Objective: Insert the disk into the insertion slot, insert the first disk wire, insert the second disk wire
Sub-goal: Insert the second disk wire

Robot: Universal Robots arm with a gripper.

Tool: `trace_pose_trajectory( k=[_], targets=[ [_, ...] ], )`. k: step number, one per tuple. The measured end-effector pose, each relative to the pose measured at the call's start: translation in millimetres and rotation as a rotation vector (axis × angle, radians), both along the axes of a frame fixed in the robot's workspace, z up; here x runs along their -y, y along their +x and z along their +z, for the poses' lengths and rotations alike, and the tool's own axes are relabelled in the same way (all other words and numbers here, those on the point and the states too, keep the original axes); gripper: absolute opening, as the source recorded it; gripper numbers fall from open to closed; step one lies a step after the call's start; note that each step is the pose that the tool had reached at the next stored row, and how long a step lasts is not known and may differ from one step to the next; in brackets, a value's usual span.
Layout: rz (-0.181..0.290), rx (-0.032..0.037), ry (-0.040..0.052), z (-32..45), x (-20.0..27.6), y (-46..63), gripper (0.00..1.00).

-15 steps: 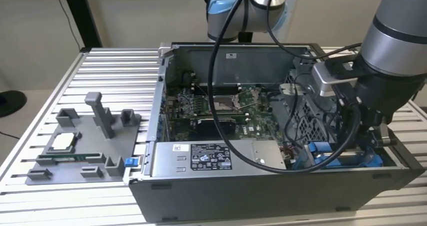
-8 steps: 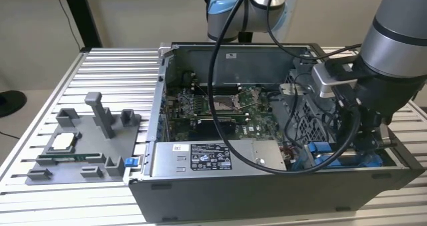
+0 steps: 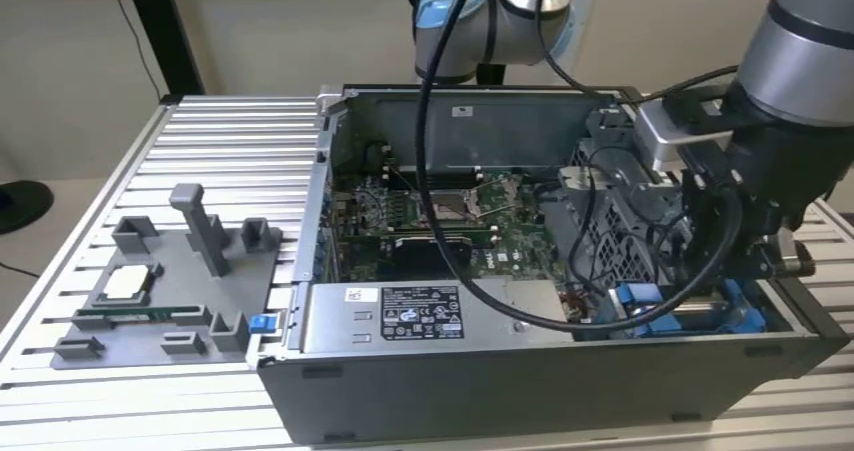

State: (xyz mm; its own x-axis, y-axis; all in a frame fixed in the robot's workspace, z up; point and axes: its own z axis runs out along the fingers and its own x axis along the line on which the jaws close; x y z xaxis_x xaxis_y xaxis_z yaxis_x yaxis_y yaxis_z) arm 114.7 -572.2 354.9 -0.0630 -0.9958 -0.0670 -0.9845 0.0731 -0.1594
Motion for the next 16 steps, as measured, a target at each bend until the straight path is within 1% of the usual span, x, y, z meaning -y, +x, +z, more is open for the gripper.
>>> trace_pose_trajectory(
  k=[9,11,13,16],
  targets=[
    [0.0,-0.0001,0.0003,41.2,0.1,0.0,1.0],
    [0.0,-0.0001,-0.0002,49.4,0.1,0.0,1.0],
    [0.0,-0.0002,-0.0003,49.7,0.0,0.1,1.0],
    [0.0,-0.0009,-0.0052,49.7,-0.2,0.1,1.0]
  ],
)
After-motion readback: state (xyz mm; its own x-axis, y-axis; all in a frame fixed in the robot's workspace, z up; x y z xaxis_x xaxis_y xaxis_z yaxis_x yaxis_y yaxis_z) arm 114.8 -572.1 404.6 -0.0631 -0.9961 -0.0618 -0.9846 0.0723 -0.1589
